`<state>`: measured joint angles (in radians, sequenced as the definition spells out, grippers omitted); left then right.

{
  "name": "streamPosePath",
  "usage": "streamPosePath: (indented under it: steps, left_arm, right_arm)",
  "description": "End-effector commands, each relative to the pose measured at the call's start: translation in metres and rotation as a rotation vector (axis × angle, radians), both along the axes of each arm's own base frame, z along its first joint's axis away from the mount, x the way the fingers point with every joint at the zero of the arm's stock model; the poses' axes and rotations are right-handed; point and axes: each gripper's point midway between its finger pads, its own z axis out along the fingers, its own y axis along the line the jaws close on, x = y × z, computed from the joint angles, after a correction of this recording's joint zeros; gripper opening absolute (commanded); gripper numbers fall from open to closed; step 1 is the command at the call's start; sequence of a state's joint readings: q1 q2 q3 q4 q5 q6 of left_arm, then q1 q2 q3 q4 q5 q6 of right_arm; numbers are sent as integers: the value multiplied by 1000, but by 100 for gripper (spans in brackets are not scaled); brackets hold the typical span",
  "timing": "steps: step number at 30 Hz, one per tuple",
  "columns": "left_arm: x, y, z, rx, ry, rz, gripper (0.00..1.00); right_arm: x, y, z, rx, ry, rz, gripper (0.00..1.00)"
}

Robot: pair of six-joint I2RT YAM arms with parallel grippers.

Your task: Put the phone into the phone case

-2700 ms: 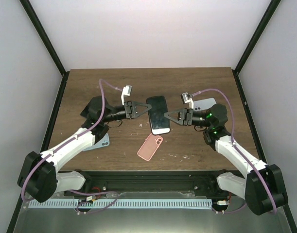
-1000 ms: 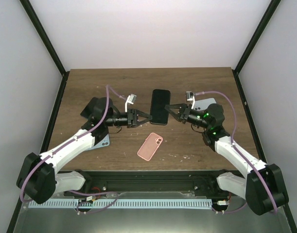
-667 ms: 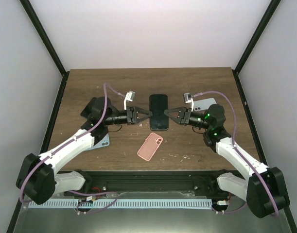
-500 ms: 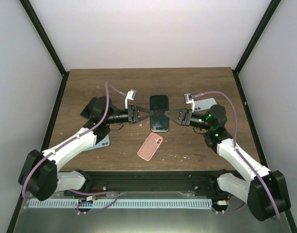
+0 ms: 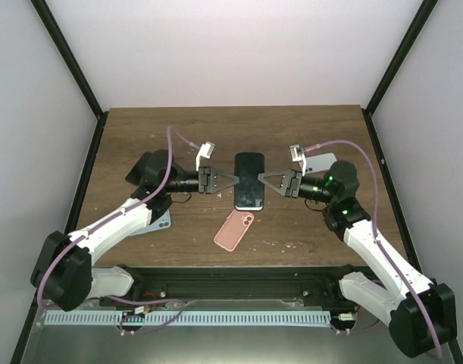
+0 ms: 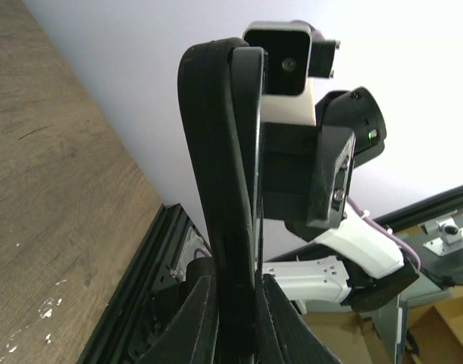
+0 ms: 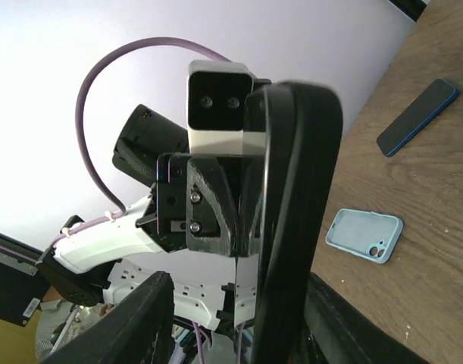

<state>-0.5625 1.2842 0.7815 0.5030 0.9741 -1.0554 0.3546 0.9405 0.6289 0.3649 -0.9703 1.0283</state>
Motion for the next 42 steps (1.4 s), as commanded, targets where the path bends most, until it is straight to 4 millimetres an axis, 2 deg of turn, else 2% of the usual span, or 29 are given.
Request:
streamPosePath:
  steps: [1, 10, 13, 18, 20, 24, 26, 29, 33, 39, 42]
  left_arm:
    - [-20, 3, 18, -34, -131, -92, 0]
    - [-28, 3, 12, -21, -147, -143, 0]
    - [-27, 2, 8, -8, -137, -142, 0]
    - [-22, 2, 4, 24, -118, -114, 0]
    - [-20, 2, -2, 58, -108, -103, 0]
    - [-19, 3, -3, 72, -104, -99, 1]
    - [-20, 4, 0, 66, -108, -96, 8]
    - [-19, 5, 6, 54, -118, -77, 28]
    - [-15, 4, 17, 26, -145, -58, 36]
    - [-8, 4, 33, -30, -179, -29, 35]
    - [-6, 4, 34, -32, -180, -23, 30]
  right_arm:
    - [2, -2, 40, 39, -52, -36, 45]
    - [14, -2, 60, 45, -42, -74, 43]
    - [16, -1, 63, 42, -52, -75, 30]
    - [19, 0, 56, 7, -60, -79, 2]
    - [21, -3, 55, -11, -84, -108, 1]
    - [15, -5, 66, -13, -170, -110, 1]
    - [14, -3, 65, -29, -185, -93, 1]
    - [8, -1, 55, -27, -170, -51, 1]
    - [-6, 5, 43, 17, -149, 49, 1]
    - [-13, 6, 30, 12, -130, 96, 1]
    - [-14, 7, 27, 6, -126, 108, 1]
